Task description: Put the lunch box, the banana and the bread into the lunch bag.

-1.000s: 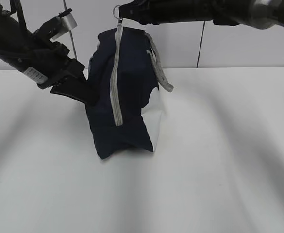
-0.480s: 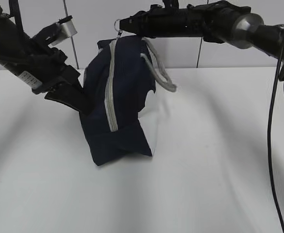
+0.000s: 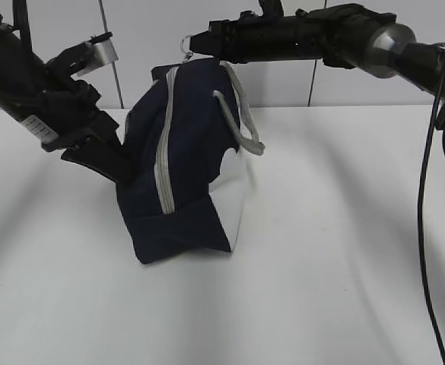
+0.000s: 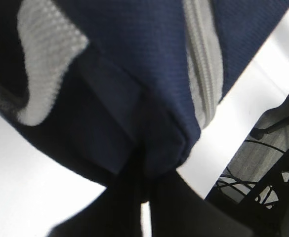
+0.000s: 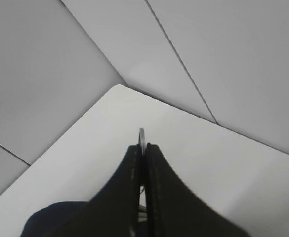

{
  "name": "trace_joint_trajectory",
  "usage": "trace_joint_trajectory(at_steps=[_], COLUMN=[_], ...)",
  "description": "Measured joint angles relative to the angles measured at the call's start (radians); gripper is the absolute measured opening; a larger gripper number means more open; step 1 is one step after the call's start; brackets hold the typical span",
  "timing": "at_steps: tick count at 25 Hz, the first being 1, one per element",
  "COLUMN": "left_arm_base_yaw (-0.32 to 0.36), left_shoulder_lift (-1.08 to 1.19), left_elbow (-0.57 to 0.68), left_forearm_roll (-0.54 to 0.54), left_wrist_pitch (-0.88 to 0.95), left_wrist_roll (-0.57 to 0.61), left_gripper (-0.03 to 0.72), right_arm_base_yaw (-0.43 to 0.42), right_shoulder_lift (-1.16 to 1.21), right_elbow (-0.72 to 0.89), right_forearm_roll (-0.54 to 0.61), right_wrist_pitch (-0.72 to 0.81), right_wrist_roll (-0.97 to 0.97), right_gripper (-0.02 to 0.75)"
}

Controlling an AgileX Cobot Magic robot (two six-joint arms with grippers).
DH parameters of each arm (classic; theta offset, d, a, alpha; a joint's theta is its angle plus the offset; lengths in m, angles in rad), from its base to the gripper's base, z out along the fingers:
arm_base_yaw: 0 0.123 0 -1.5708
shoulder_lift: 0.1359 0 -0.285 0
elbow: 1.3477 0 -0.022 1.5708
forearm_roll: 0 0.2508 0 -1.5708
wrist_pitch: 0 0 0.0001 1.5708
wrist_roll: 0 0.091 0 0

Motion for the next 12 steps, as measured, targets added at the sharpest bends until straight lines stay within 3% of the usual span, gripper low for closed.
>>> trace_joint_trajectory(at_steps=[8,10,12], left_arm_base_yaw=[0.000,0.000,0.000], left_shoulder_lift=[0.000,0.000,0.000], left_elbow=[-0.003,-0.013,-0.026], left_forearm_roll=[0.000,-0.007,-0.009], left_wrist_pitch=[0.016,0.030,0.047], left_wrist_roll=[-0.001,-0.020,-0.041], left_gripper=[0.020,0.069,0.181], right_arm_base_yaw=[-0.006,-0.007,-0.007], right_shoulder_lift=[0.002,0.002,0.002], right_elbow=[-0.009,-0.010,-0.010], right_forearm_roll=[-0.017,-0.029,-0.042], right_wrist_pitch=[-0.033,-0.038,-0.043], right_wrist_roll=[0.002,0.002,0.002], right_gripper=[-0.016,-0.016,-0.016])
